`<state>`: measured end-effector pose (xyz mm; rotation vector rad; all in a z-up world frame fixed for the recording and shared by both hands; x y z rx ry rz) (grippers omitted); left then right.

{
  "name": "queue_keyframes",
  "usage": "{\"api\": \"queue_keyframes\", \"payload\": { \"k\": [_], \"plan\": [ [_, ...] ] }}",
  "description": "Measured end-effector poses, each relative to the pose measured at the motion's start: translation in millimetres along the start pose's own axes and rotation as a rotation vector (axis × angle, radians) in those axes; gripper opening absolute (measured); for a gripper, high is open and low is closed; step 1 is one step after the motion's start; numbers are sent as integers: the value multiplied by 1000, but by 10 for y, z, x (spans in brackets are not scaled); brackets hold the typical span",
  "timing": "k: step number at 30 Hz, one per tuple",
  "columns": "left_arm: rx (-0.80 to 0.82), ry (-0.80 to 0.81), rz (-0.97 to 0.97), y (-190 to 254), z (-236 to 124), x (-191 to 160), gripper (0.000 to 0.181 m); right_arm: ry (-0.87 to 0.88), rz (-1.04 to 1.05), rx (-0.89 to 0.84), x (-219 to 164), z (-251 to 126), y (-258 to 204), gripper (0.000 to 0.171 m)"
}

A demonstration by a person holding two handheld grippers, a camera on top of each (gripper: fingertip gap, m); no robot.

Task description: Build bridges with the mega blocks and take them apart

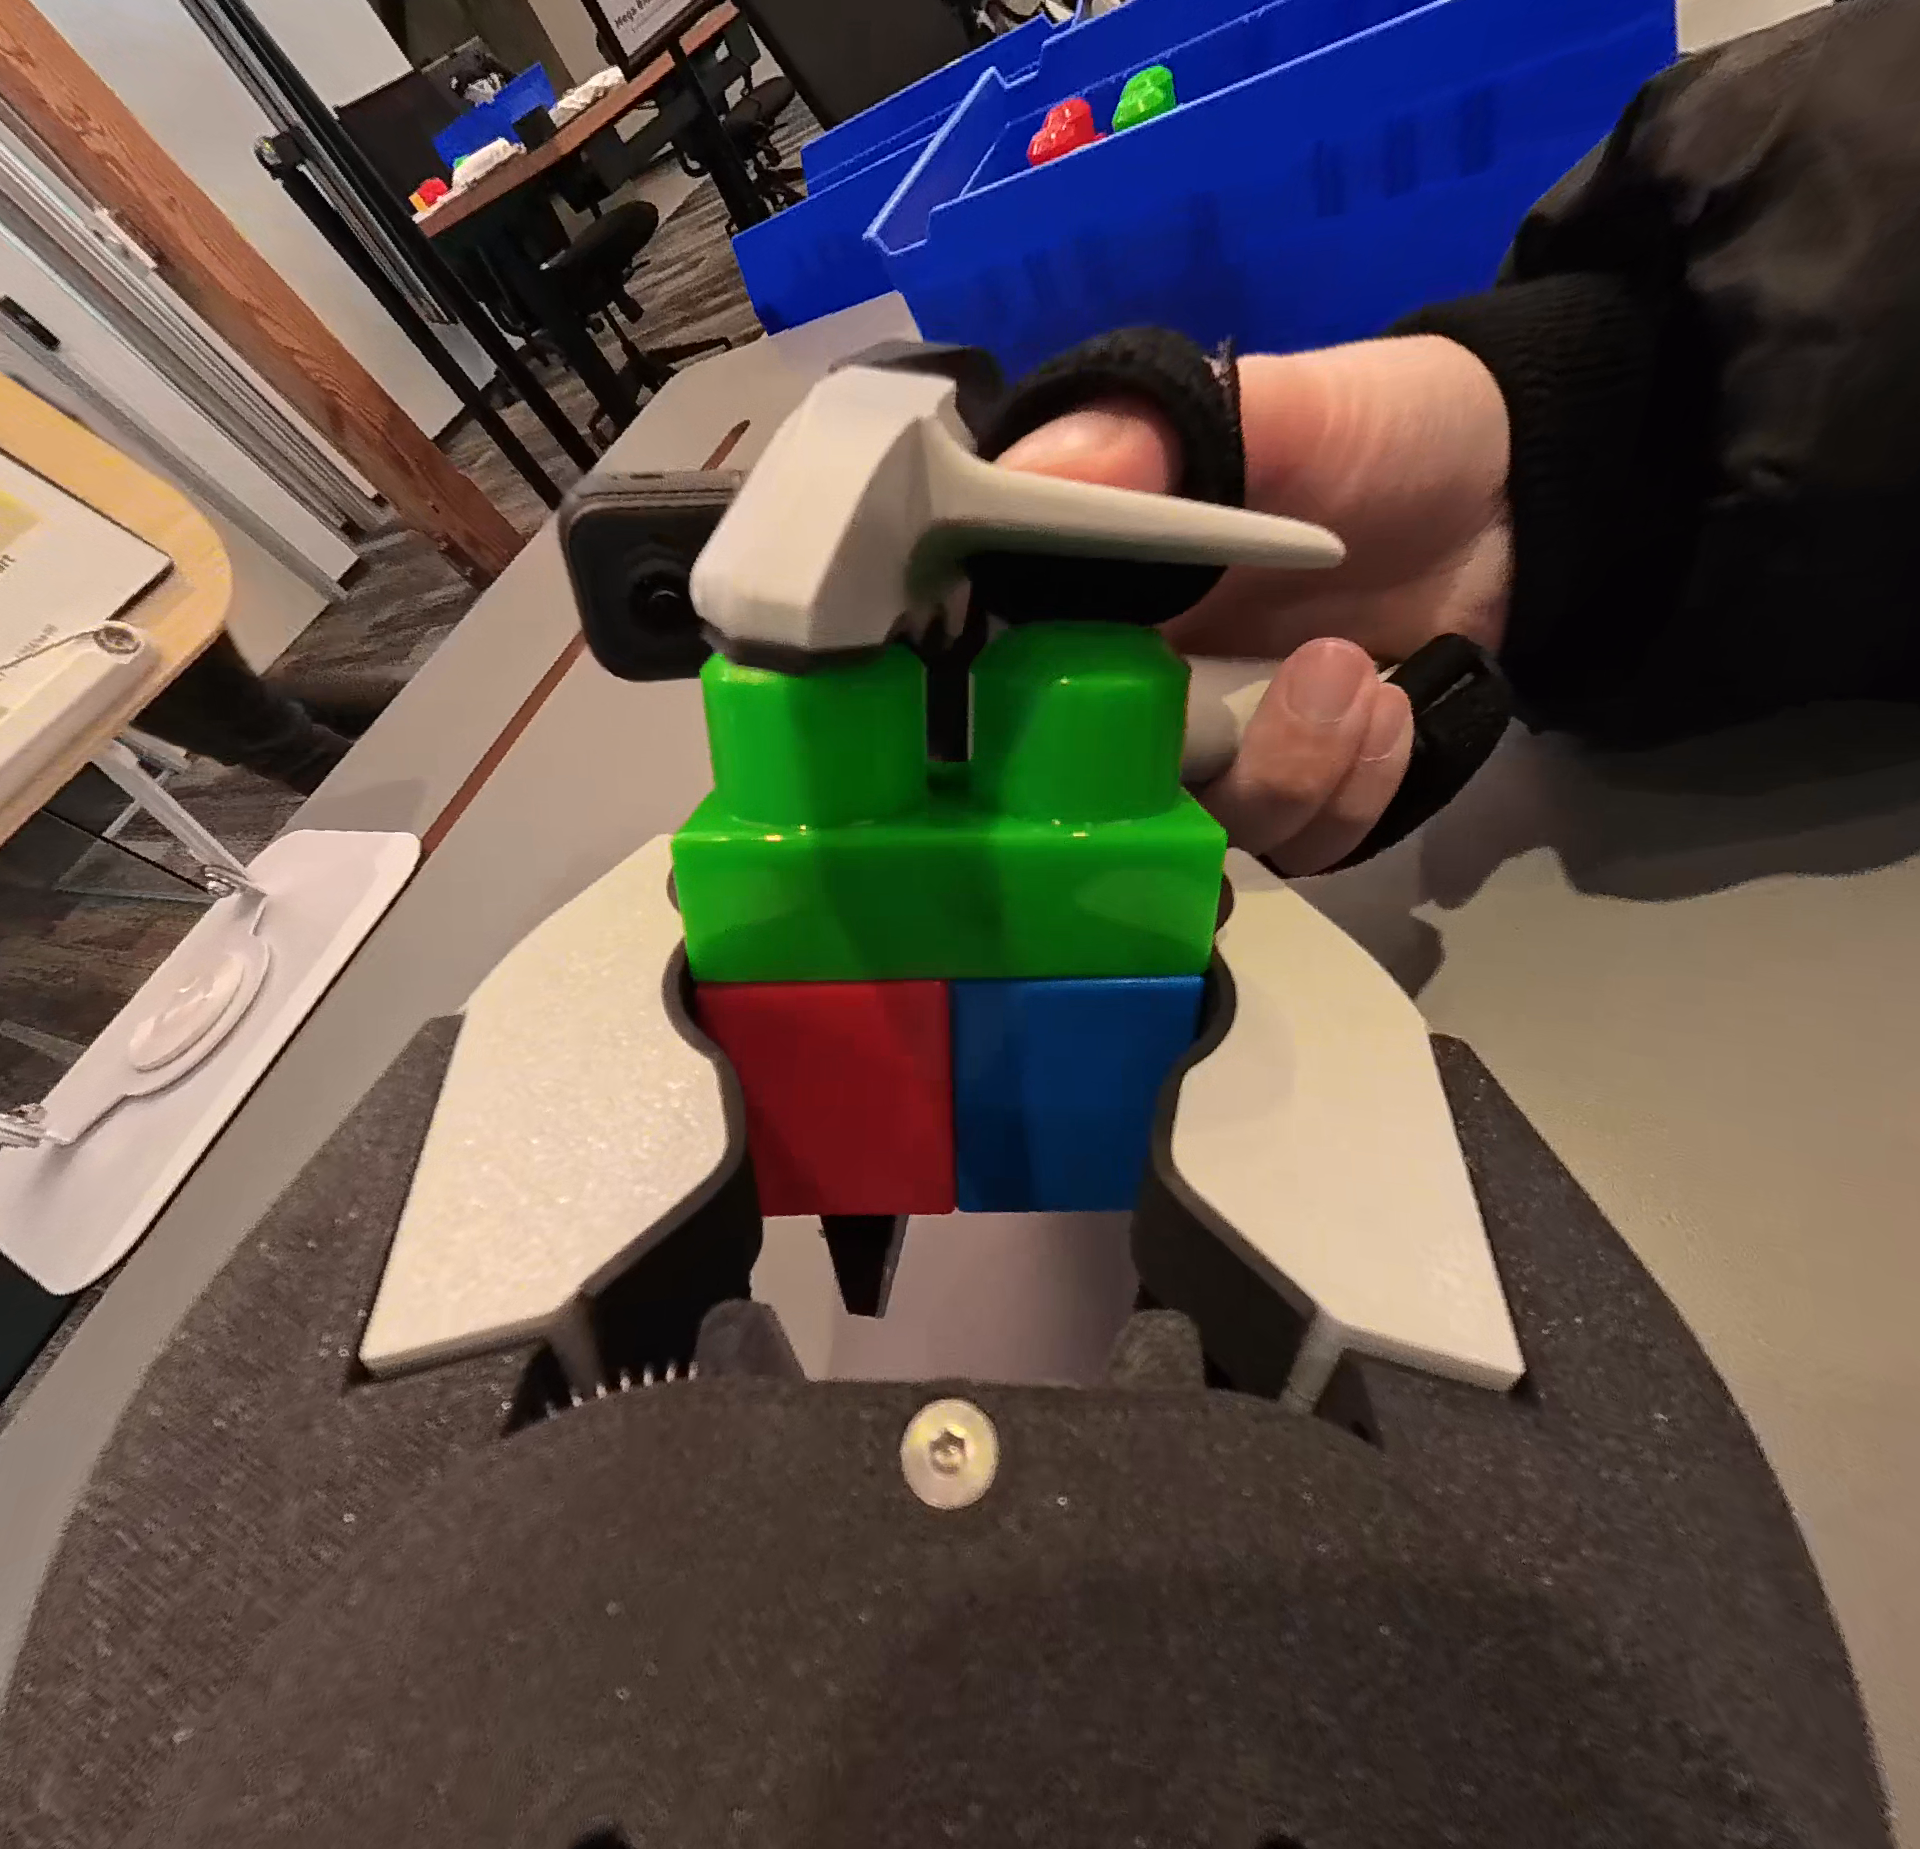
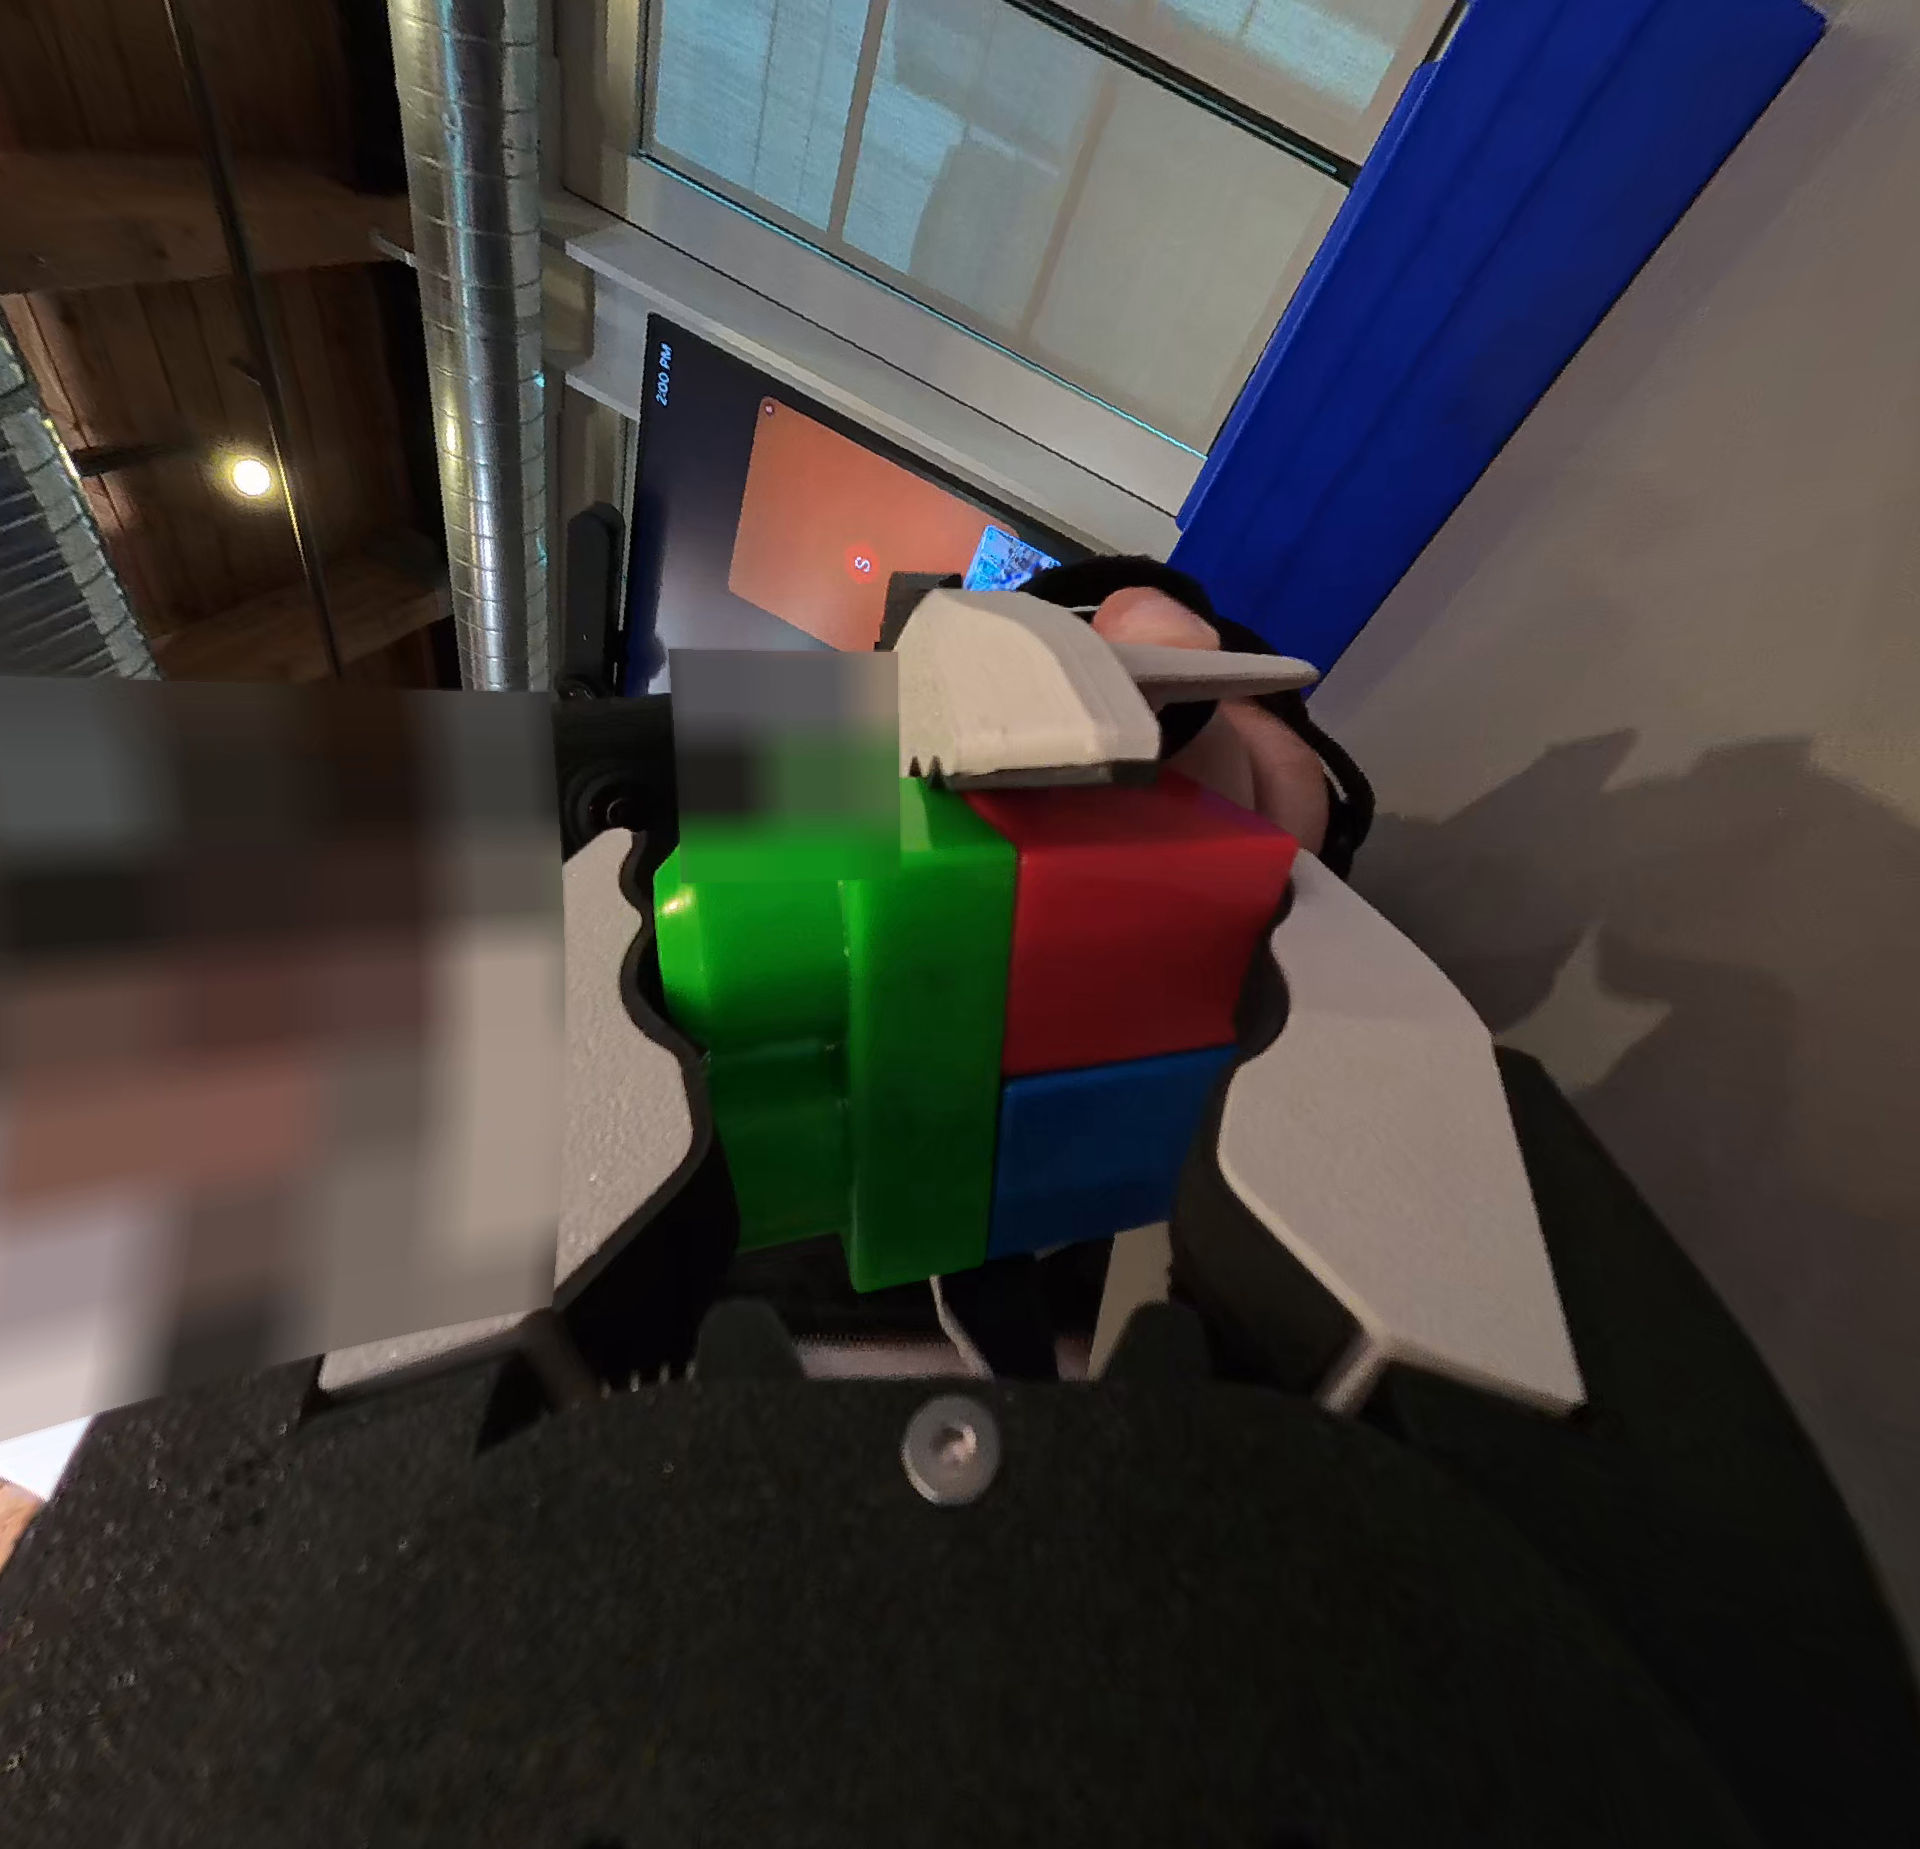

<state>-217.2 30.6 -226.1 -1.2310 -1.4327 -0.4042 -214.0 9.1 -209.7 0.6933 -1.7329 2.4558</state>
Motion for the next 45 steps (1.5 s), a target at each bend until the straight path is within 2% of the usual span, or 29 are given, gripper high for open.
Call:
{"api": "queue_keyframes", "payload": {
  "k": [8, 11, 13, 15, 18, 25, 27, 29, 41, 45],
  "plan": [
    [50, -11, 28, -56, 0, -5, 90, 42, -10, 31, 48, 10, 1, 108],
    [86, 30, -6, -146, -62, 29, 90, 18, -48, -43, 9, -15, 18, 129],
    [105, 51, -34, -222, -113, 30, 90, 10, -15, -6, -32, -26, -24, 127],
    [95, 64, -35, -229, -131, 40, 90, -7, 30, 51, -69, 8, -50, 112],
    [103, 56, -1, -213, -123, 41, 90, -57, 85, 109, -153, 72, -72, 113],
    [121, 39, 35, -230, -124, 39, 90, -60, 17, 61, -156, 82, -66, 113],
    [115, 29, 27, -224, -115, 22, 90, -69, -2, 42, -170, 104, -69, 124],
    [112, 25, 30, -211, -101, 11, 90, -80, -16, 6, -188, 111, -25, 116],
    [124, 28, 16, -223, -116, 22, 90, -106, -17, 3, -187, 127, -33, 114],
    [169, -10, 1, -292, -101, -15, 90, -38, 6, 38, -104, 119, -2, 115]
  ]
}}
Point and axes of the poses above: each gripper's, where its closed fingertips meet, z out along the fingers, x out of its top, y = z × x across the jaws, the point moved 3 cm from there along -z, back along the fingers, and after that the axes turned 2 degrees about y, right-handed, at the moved point
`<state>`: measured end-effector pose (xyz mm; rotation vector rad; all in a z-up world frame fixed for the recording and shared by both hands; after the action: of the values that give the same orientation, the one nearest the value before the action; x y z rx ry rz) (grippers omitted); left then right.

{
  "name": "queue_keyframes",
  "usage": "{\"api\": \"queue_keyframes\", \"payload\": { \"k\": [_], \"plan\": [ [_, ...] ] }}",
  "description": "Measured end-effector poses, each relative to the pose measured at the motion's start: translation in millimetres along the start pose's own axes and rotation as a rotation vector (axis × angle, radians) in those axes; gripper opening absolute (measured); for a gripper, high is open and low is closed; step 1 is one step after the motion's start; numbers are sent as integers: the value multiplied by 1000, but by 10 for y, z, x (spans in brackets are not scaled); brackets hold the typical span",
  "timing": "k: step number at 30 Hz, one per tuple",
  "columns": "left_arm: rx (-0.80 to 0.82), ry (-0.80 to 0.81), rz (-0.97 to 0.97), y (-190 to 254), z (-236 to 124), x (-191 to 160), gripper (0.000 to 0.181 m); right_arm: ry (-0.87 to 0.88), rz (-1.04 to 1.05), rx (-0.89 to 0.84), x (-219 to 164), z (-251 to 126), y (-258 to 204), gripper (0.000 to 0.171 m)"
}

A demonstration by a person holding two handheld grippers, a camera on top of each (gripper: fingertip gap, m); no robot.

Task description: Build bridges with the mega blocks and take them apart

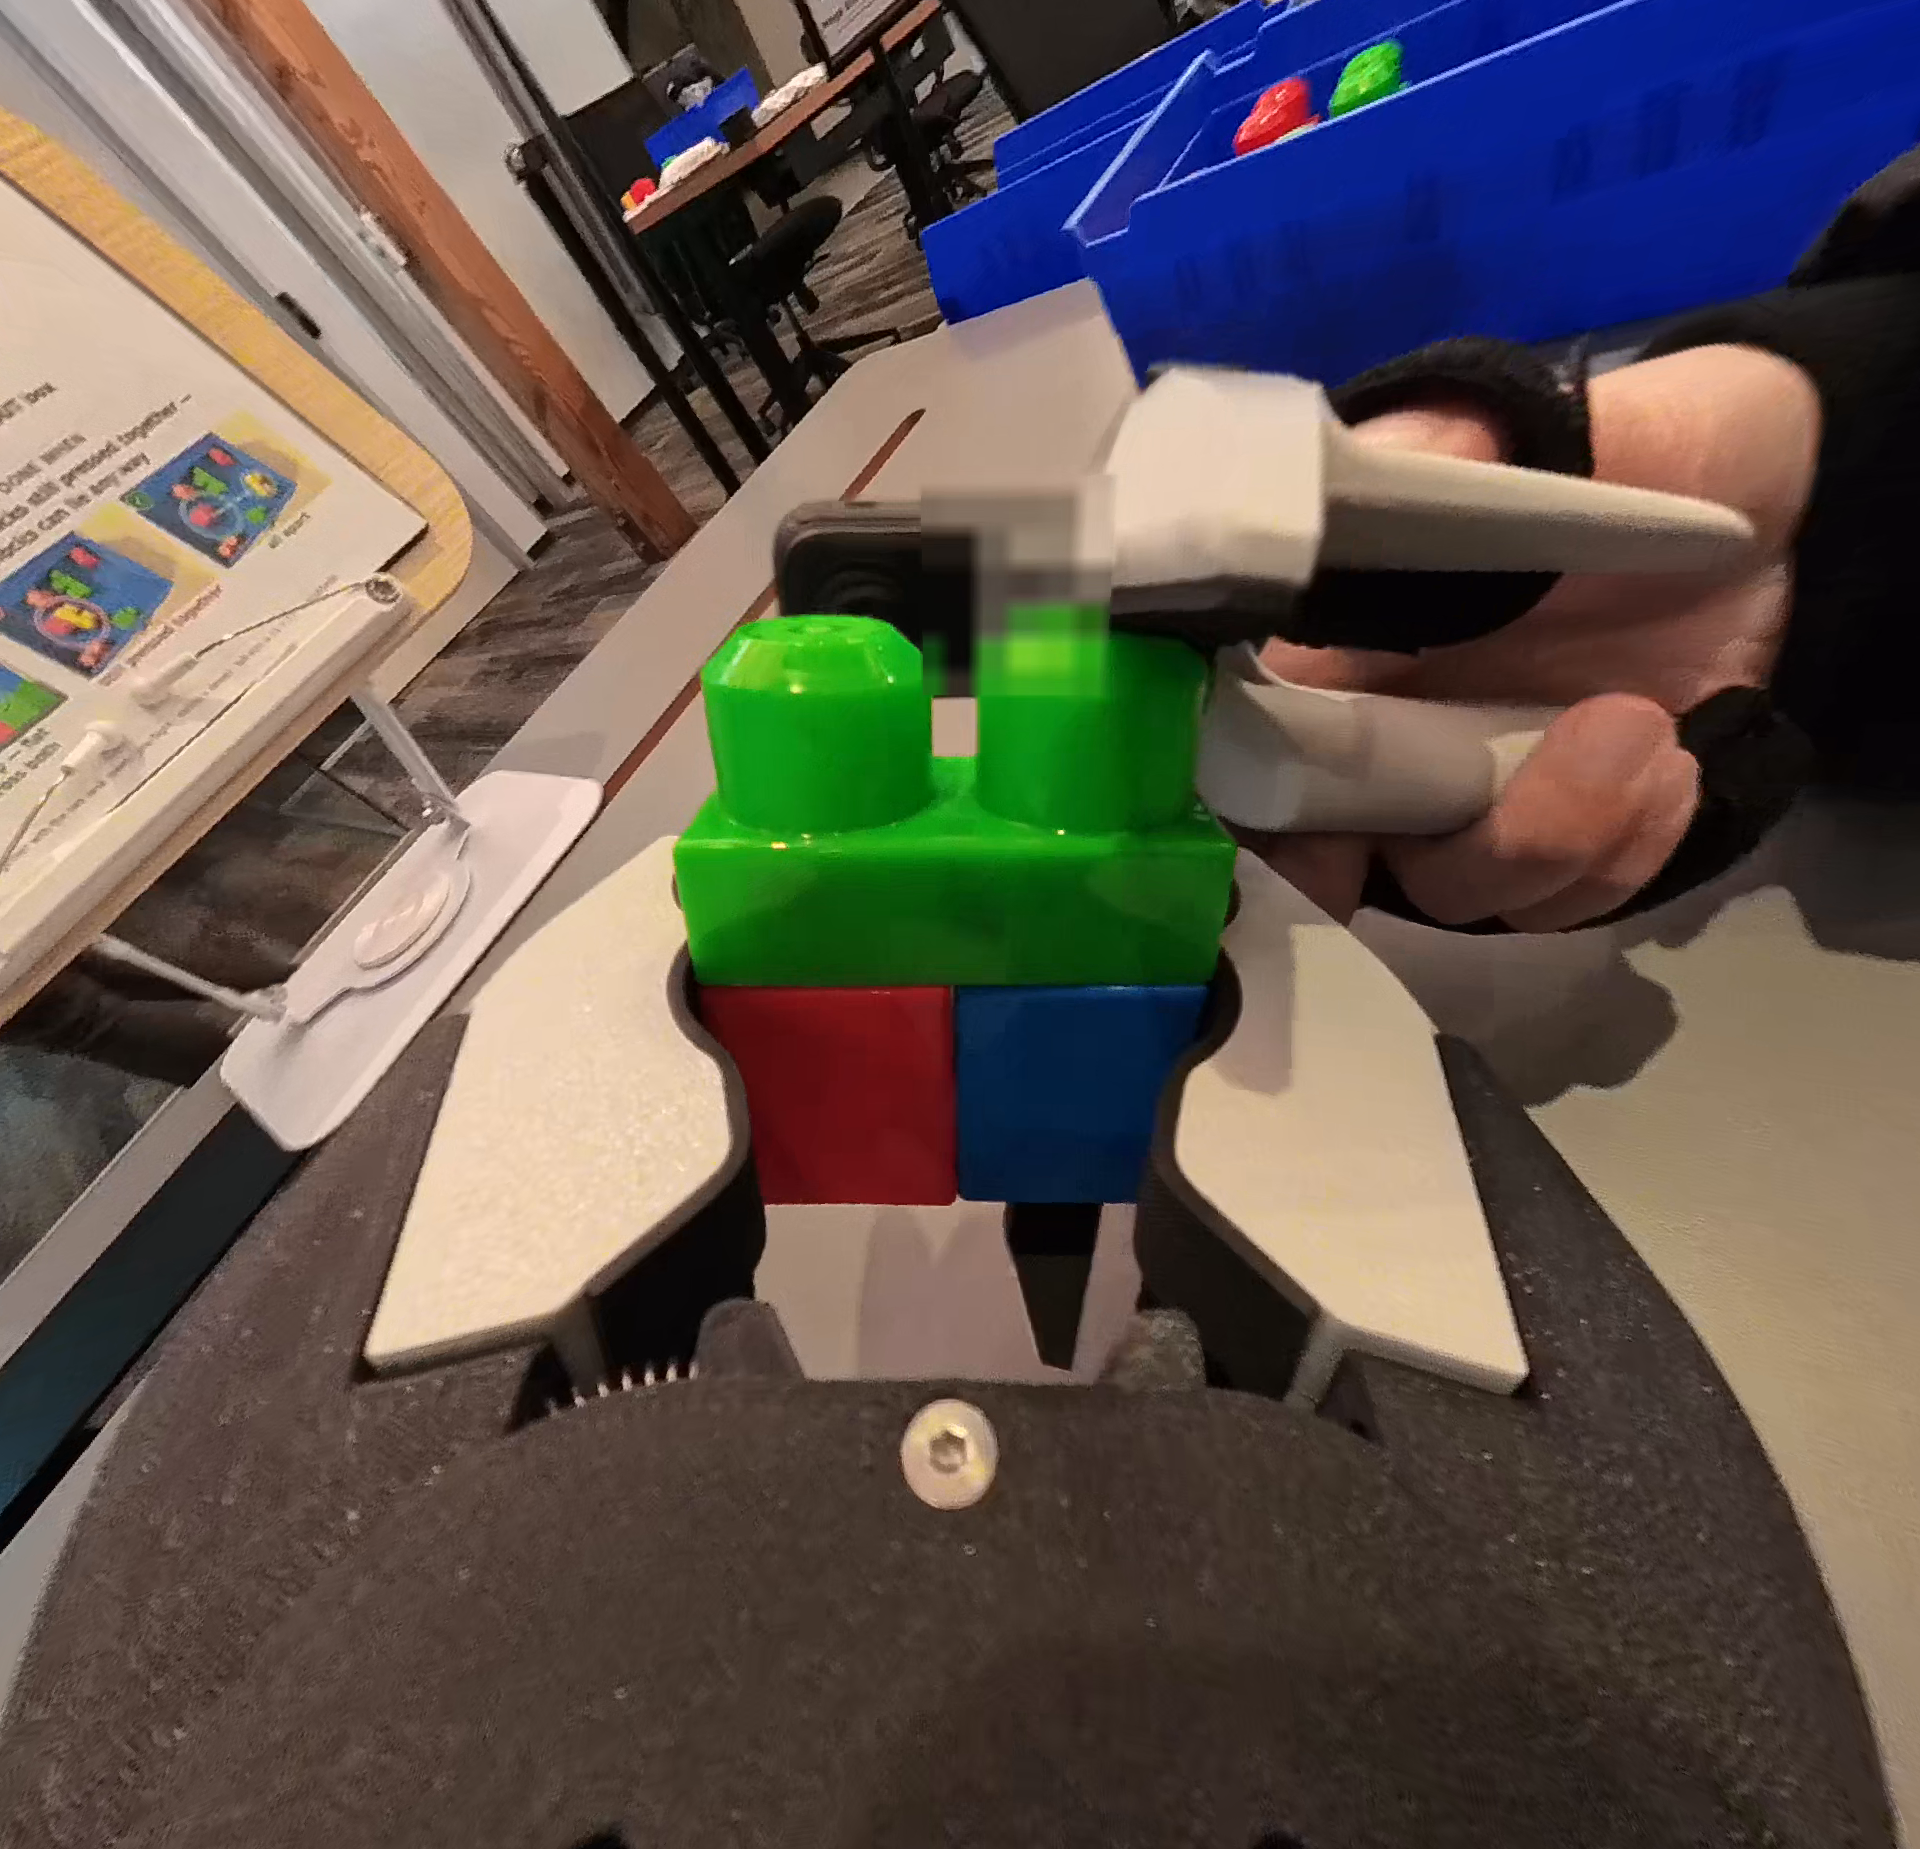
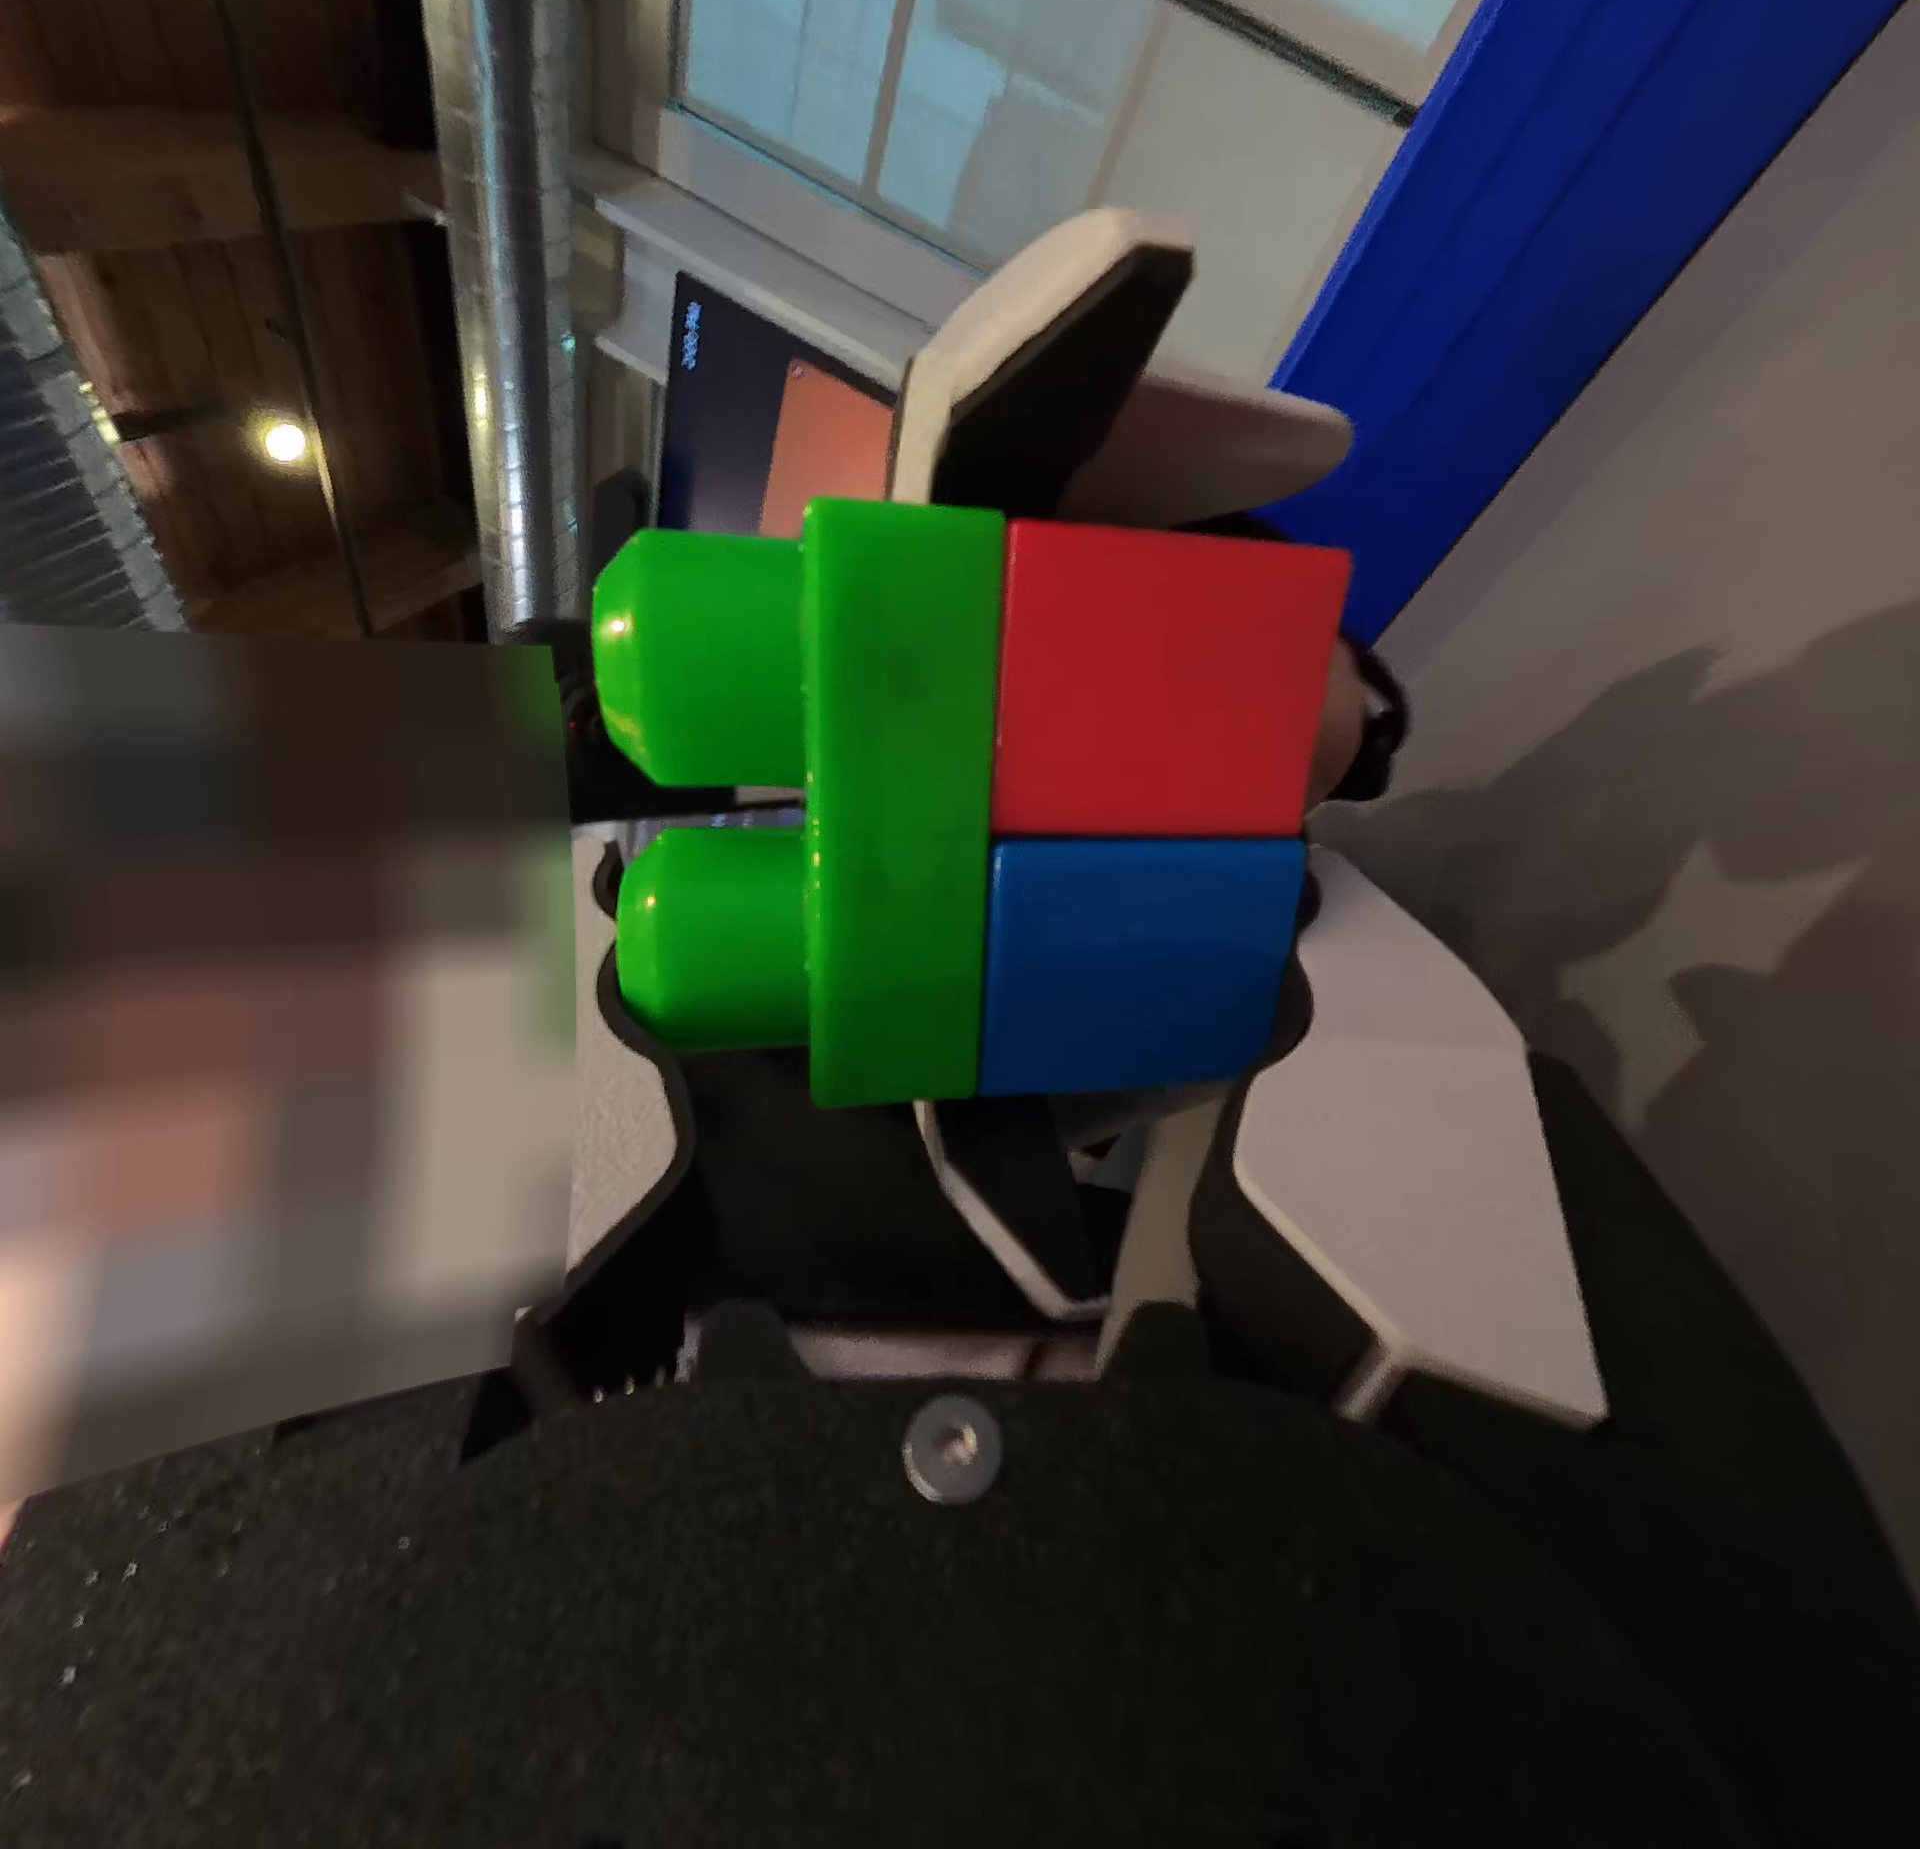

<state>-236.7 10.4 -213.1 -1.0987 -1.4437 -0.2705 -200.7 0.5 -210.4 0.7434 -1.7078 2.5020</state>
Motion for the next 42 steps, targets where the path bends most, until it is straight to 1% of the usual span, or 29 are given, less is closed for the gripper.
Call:
{"api": "queue_keyframes", "payload": {
  "k": [1, 2, 4, 5, 6, 7, 8, 10, 12, 13, 14, 15, 17, 19, 21, 23, 24, 26, 28, 29, 32, 34, 35, 36, 37, 38, 40, 41, 42],
  "plan": [
    [23, -24, 1, -21, 19, -28, 90, 14, -15, -40, 26, -12, 29, 116],
    [53, -49, 0, -46, 34, -60, 90, 12, -59, -130, 44, -41, 73, 115],
    [120, -119, -11, -133, 44, -152, 89, 34, -237, -395, 145, -204, 172, 105],
    [129, -151, -32, -162, 49, -207, 90, 72, -333, -513, 229, -314, 171, 87],
    [139, -171, -62, -191, 50, -254, 90, 111, -420, -595, 302, -400, 129, 71],
    [142, -177, -86, -211, 48, -280, 90, 128, -484, -653, 343, -451, 83, 66],
    [141, -189, -107, -225, 46, -304, 90, 122, -523, -704, 358, -473, 66, 67],
    [135, -219, -139, -235, 53, -354, 90, 70, -535, -782, 333, -453, 127, 75],
    [137, -254, -119, -224, 66, -396, 89, 23, -499, -811, 285, -376, 249, 78],
    [140, -272, -92, -213, 71, -418, 90, 19, -481, -797, 284, -328, 279, 70],
    [126, -292, -74, -186, 81, -439, 90, 14, -461, -788, 287, -296, 297, 50],
    [114, -293, -75, -156, 92, -435, 90, -13, -447, -814, 284, -296, 332, 37],
    [104, -313, -34, -132, 90, -439, 90, -72, -454, -859, 270, -304, 361, 37],
    [106, -297, -16, -113, 85, -407, 90, -99, -456, -867, 255, -314, 336, 37],
    [110, -278, -18, -93, 87, -347, 91, -101, -490, -862, 262, -351, 286, 36],
    [108, -261, -34, -83, 67, -298, 90, -63, -499, -857, 298, -446, 221, 36],
    [110, -240, -43, -91, 43, -273, 92, -31, -484, -833, 324, -519, 163, 36],
    [74, -189, -88, -90, -13, -212, 92, 59, -423, -711, 380, -687, -31, 36],
    [-37, -117, -181, -27, -58, -137, 83, 138, -378, -552, 402, -851, -290, 36],
    [-85, -85, -236, -8, -74, -108, 82, 153, -379, -525, 386, -934, -394, 36],
    [-196, 0, -382, 15, -107, -51, 74, 120, -494, -667, 274, -1129, -631, 36],
    [-260, 51, -459, 25, -129, -16, 68, 66, -597, -717, 157, -1190, -984, 36],
    [-277, 72, -493, 18, -141, -5, 63, 27, -670, -753, 97, -1267, -1226, 36],
    [-309, 95, -514, 26, -160, 14, 52, -10, -746, -834, 57, -1422, -1475, 36],
    [-330, 113, -529, 29, -178, 29, 43, -37, -811, -955, 45, -1660, -1722, 36],
    [-329, 127, -540, 17, -188, 39, 41, -76, -871, -1072, 33, -1941, -1966, 36],
    [-346, 157, -525, 31, -209, 73, 30, -209, -976, -1232, -60, -2536, -2347, 36],
    [-342, 166, -510, 38, -209, 83, 27, -244, -981, -1299, -105, -2862, -2465, 36],
    [-341, 174, -490, 55, -204, 88, 24, -274, -938, -1350, -176, -3184, -2527, 37]
  ]
}}
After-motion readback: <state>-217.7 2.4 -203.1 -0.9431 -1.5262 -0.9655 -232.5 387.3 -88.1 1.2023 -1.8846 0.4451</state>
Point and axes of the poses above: each gripper's, where its closed fingertips meet, z out along the fingers, x out of its top, y = z × x across the jaws, the point moved 3 cm from there along -z, back along the fingers, and after that the axes turned 2 degrees about y, right-handed, at the moved point
